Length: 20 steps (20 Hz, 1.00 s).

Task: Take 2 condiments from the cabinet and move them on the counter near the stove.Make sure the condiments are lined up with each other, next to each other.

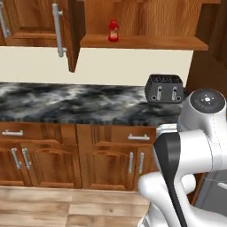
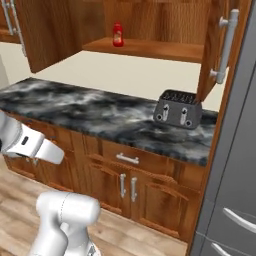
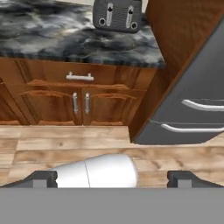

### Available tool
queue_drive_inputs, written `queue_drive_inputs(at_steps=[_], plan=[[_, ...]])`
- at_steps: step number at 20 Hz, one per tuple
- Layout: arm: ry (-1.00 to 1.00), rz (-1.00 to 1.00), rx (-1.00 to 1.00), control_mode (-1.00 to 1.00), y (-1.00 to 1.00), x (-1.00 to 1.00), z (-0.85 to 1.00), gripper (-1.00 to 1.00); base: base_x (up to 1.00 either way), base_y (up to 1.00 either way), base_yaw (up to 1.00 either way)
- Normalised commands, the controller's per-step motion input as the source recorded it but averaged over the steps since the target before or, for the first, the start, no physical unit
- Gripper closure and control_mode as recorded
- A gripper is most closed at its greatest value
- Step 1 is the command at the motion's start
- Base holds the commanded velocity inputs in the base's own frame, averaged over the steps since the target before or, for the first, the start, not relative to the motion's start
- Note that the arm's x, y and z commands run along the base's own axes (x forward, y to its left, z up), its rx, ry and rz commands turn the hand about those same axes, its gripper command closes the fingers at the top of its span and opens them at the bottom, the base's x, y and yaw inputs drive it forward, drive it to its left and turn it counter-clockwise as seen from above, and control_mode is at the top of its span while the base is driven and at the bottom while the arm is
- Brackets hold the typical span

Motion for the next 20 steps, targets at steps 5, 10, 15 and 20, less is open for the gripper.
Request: queue_drive_inputs(at_steps=[5,10,15,20], plan=[[0.00,0.00,0.00,1.00,0.00,0.00,0.00,-1.00,1.00,-0.01,-0.25],[0.00,0.00,0.00,1.00,0.00,0.00,0.00,-1.00,1.00,0.02,-0.22],[0.00,0.00,0.00,1.00,0.00,0.00,0.00,-1.00,1.00,0.43,-0.18],[0.00,0.00,0.00,1.00,0.00,0.00,0.00,-1.00,1.00,0.11,-0.12]])
